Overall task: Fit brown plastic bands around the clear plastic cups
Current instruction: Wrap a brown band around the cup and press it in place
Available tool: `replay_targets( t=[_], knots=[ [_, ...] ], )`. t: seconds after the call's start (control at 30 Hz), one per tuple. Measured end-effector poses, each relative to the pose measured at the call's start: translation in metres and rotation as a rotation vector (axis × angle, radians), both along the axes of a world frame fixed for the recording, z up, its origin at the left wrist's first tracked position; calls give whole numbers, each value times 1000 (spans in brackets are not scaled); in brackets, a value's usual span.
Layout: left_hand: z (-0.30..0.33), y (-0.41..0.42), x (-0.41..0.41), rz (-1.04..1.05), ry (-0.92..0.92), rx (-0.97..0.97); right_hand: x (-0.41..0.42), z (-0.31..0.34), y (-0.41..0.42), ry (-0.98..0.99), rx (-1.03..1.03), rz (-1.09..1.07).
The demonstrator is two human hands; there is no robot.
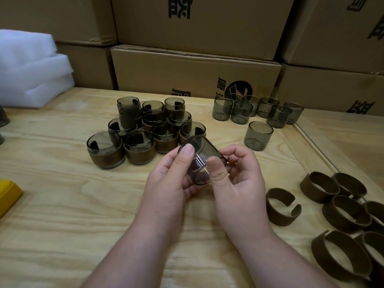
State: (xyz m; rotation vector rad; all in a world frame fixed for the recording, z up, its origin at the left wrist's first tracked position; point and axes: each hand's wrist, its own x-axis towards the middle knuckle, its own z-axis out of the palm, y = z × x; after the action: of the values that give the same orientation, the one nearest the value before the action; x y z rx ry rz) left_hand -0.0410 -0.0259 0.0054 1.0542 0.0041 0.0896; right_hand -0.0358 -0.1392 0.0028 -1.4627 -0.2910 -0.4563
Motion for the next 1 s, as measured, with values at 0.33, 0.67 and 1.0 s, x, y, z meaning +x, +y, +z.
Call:
replay_targets(
  t=[0.33, 0.67, 1.0],
  knots=[
    [1, 3, 1, 19, 40, -77, 5, -7, -3, 27, -40, -124],
    [0, 4, 3, 70, 45, -159, 3, -7, 2, 154, -31, 73],
    [1, 5, 4, 39, 59, -147, 4, -7, 2, 141, -97, 0]
  ],
)
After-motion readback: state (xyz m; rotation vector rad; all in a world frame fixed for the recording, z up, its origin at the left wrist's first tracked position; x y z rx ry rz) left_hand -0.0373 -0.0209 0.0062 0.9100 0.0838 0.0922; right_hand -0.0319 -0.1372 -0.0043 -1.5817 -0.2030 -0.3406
